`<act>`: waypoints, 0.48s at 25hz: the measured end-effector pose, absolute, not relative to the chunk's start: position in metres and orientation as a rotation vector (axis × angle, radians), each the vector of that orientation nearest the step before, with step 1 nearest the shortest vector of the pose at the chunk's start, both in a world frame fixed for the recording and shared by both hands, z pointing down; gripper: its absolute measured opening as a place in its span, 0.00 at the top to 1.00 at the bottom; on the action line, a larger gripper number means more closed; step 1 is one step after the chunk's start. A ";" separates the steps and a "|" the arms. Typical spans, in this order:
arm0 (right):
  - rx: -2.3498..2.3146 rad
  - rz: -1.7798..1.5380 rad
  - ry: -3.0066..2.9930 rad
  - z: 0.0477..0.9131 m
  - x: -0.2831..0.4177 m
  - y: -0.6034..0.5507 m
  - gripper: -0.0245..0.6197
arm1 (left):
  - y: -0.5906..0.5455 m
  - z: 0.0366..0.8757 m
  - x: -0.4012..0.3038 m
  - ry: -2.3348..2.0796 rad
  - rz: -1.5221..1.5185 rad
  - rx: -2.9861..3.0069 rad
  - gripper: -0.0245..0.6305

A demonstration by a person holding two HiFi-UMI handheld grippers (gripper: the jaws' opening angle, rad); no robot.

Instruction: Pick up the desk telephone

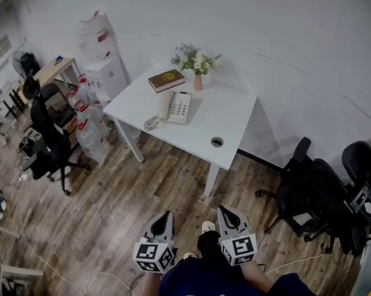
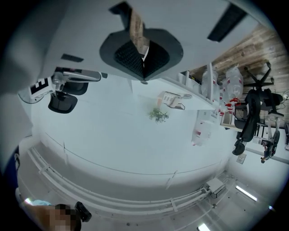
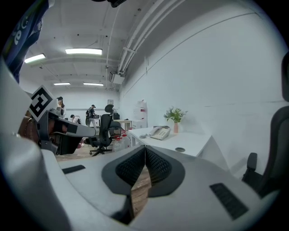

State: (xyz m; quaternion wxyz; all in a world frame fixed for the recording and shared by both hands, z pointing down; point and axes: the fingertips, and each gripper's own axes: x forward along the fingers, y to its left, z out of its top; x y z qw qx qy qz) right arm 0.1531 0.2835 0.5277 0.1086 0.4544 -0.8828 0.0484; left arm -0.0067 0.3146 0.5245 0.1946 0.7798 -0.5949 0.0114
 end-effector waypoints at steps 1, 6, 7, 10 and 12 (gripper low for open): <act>1.327 0.144 -2.600 0.528 0.153 0.275 0.93 | 0.307 0.526 -0.006 -1.663 0.041 2.182 0.94; 1.288 0.158 -2.603 0.531 0.155 0.223 0.93 | 0.266 0.528 0.003 -1.664 0.062 2.177 0.94; 1.279 0.161 -2.605 0.532 0.155 0.212 0.93 | 0.258 0.529 0.004 -1.666 0.062 2.172 0.94; 1.236 0.158 -2.625 0.532 0.152 0.180 0.93 | 0.234 0.532 0.002 -1.692 0.062 2.143 0.94; 1.202 0.147 -2.644 0.531 0.148 0.158 0.93 | 0.217 0.532 -0.002 -1.726 0.053 2.119 0.94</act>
